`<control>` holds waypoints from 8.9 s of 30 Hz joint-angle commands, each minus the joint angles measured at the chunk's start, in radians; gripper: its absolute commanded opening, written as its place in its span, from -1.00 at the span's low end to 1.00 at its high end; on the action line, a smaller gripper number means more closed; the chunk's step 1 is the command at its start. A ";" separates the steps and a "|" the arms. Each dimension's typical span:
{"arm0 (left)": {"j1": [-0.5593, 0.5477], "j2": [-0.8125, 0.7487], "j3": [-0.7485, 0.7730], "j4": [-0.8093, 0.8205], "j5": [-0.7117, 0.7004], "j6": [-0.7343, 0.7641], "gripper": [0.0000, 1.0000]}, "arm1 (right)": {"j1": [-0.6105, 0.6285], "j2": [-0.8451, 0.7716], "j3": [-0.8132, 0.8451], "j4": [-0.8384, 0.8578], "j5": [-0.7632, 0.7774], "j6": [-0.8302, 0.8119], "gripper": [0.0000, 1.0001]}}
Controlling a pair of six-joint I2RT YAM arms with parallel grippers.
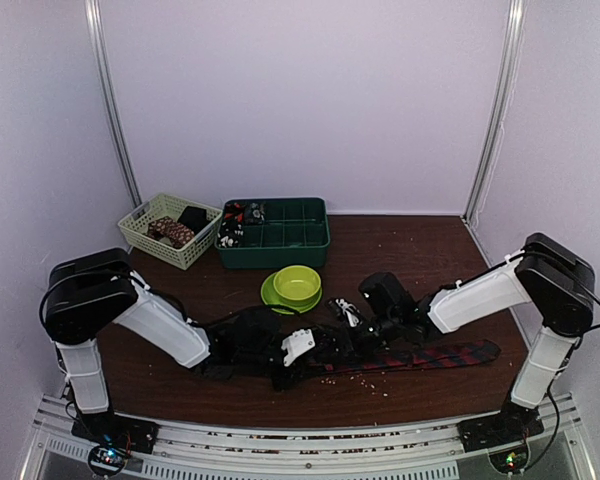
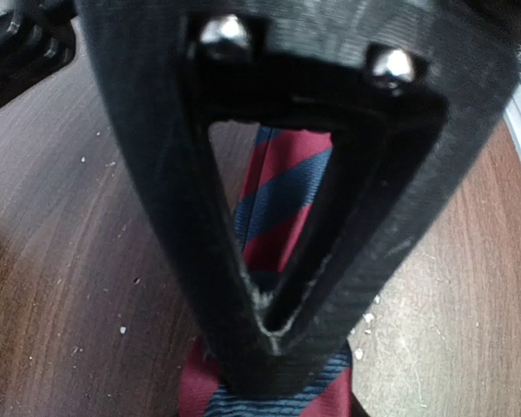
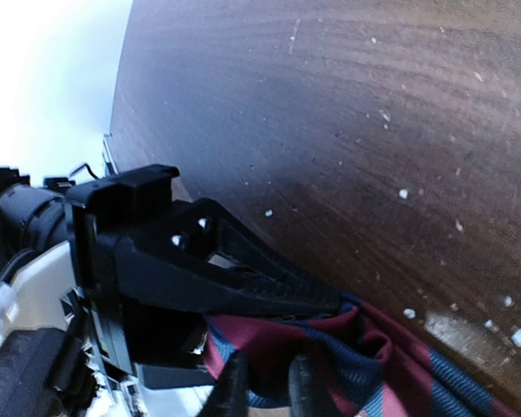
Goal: Roll the ties
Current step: Roll the tie at the center of the board.
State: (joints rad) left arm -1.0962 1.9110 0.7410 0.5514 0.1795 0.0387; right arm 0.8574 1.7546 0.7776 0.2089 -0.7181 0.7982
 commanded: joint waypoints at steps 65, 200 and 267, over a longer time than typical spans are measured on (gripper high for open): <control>-0.004 0.149 0.167 -0.264 0.077 0.046 -0.53 | -0.115 -0.196 -0.203 0.013 0.018 -0.044 -0.43; -0.037 0.151 0.056 -0.042 0.079 0.051 -0.65 | -0.016 -0.108 -0.147 -0.046 0.011 -0.008 -0.73; -0.043 0.085 -0.111 0.314 -0.091 -0.061 0.11 | 0.019 -0.028 -0.121 -0.094 0.104 -0.024 -1.00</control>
State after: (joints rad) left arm -1.1694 2.0037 0.6735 0.8631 0.0837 -0.0071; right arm 0.8764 1.6752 0.6537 0.1909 -0.6254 0.8345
